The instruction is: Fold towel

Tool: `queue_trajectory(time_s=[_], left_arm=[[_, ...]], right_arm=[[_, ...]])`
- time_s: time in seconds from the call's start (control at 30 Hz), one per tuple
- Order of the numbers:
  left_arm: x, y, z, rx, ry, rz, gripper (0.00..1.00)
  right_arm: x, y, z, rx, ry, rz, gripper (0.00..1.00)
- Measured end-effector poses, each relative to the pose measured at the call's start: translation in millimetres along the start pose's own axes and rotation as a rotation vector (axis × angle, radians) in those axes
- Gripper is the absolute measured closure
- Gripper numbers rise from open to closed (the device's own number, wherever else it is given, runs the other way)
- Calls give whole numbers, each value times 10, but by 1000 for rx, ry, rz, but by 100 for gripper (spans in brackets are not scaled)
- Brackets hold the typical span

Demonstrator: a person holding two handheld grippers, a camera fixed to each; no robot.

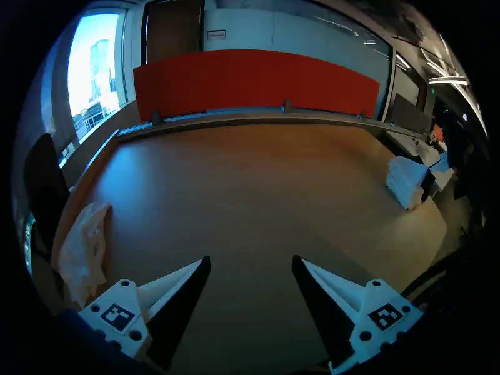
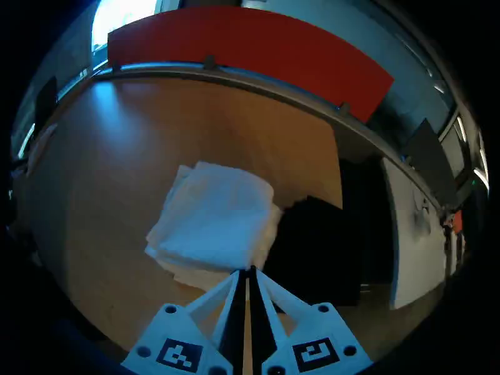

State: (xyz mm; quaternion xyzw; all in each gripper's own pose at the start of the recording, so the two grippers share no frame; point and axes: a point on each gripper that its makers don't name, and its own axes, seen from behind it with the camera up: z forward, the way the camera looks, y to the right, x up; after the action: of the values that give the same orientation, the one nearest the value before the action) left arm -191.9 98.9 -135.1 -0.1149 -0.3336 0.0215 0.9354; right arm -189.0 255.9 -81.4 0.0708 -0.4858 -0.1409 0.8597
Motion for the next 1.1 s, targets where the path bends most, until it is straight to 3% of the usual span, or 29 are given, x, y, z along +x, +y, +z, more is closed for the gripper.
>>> queue_trajectory(time_s=[0.27, 0.57, 1.1], left_arm=[[-31, -15, -20, 7, -6, 4, 3], [-42, -29, -27, 14, -10, 3, 3], [-26, -60, -10, 16, -15, 6, 3]], right_arm=[[-264, 47, 154, -4, -43, 51, 97], [-468, 76, 264, -8, -90, 58, 97], [-516, 59, 347, -19, -97, 77, 96]])
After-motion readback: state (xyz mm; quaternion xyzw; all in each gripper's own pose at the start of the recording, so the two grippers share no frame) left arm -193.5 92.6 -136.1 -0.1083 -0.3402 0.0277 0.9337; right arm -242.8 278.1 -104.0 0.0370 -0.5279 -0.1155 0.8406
